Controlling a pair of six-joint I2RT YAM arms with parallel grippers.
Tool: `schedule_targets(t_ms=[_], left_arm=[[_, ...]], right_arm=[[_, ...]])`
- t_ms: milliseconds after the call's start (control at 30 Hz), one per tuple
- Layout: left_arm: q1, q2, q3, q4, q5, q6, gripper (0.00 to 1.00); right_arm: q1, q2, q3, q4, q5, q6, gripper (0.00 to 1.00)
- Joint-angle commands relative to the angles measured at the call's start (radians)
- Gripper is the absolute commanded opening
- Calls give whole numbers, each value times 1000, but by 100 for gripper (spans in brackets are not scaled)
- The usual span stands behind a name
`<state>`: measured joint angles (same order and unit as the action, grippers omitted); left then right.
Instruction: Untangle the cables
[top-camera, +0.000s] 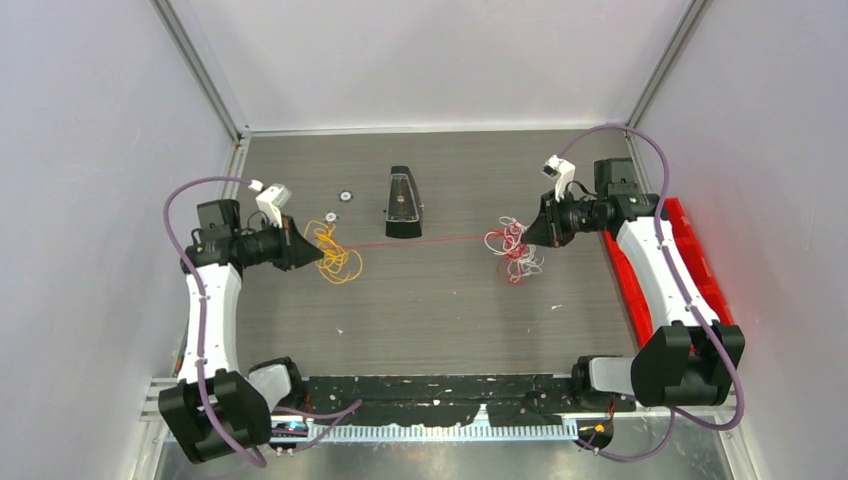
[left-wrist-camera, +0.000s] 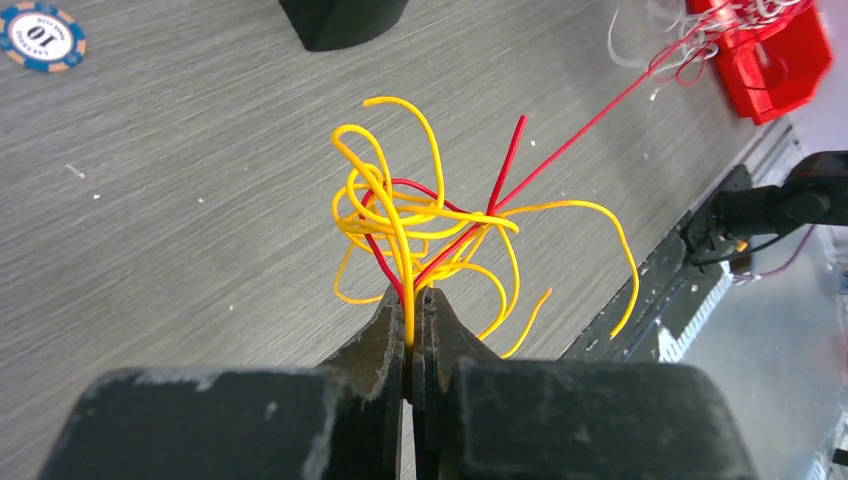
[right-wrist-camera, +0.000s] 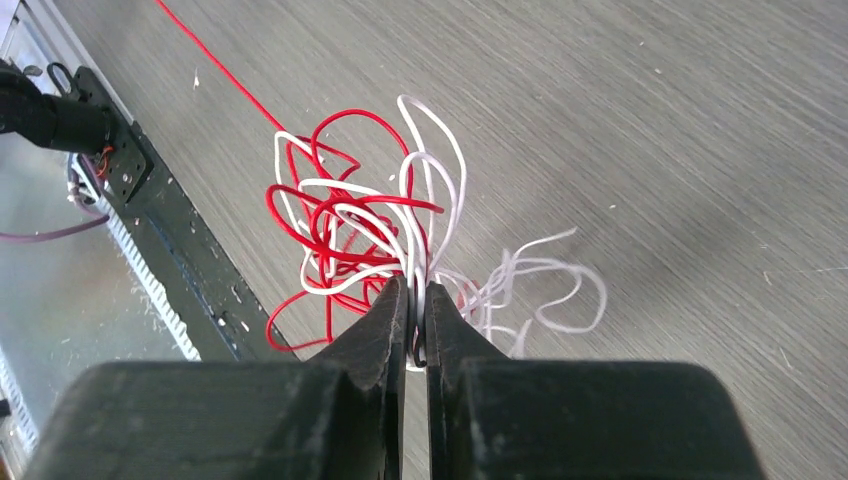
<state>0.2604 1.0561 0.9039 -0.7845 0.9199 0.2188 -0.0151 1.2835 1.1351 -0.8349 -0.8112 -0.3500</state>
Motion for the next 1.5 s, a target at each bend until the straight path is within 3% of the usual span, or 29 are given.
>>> schedule_targets(t_ms=[0, 133, 200, 267, 300, 400, 533, 733, 1000, 1067, 1133, 1167, 1200, 1267, 1467], left_arm=[[66, 32, 85, -105, 51, 147, 0], [-59, -20, 53, -61, 72, 110, 0], [-188, -69, 12, 43, 57, 14, 0], [-296, -117, -47, 215, 26, -154, 0], [-342, -138, -78, 306, 1, -235, 0], [-461, -136, -114, 477, -40, -352, 0], [-589, -63, -85, 531, -74, -370, 0], [-641, 9, -64, 627, -97, -482, 0], [-653, 21, -49, 647, -79, -493, 0], [-653, 19, -52, 648, -77, -495, 0], [-653, 9, -58, 645, -74, -492, 0], [-652, 4, -62, 639, -75, -487, 0], [-648, -4, -65, 625, -77, -480, 0], [-627, -25, -76, 595, -79, -461, 0], [-516, -95, -115, 537, -33, -381, 0]], right_arm=[[-17, 24, 3, -5, 72, -64, 5], [86, 52, -6, 28, 46, -26, 5], [152, 65, -7, 54, 37, 5, 12], [216, 79, 1, 91, 32, 46, 34], [233, 82, 13, 102, 30, 72, 56], [305, 89, 56, 146, 19, 116, 86], [387, 73, 107, 226, -28, 209, 96], [519, 57, 102, 289, -97, 319, 83], [609, 125, 72, 282, 43, 289, 80], [621, 159, 85, 266, 60, 277, 73], [625, 183, 102, 241, 73, 262, 44], [625, 186, 108, 230, 80, 249, 18], [619, 181, 112, 211, 103, 242, 12], [592, 147, 98, 193, 123, 220, 6], [433, 47, 31, 52, 179, 50, 5]])
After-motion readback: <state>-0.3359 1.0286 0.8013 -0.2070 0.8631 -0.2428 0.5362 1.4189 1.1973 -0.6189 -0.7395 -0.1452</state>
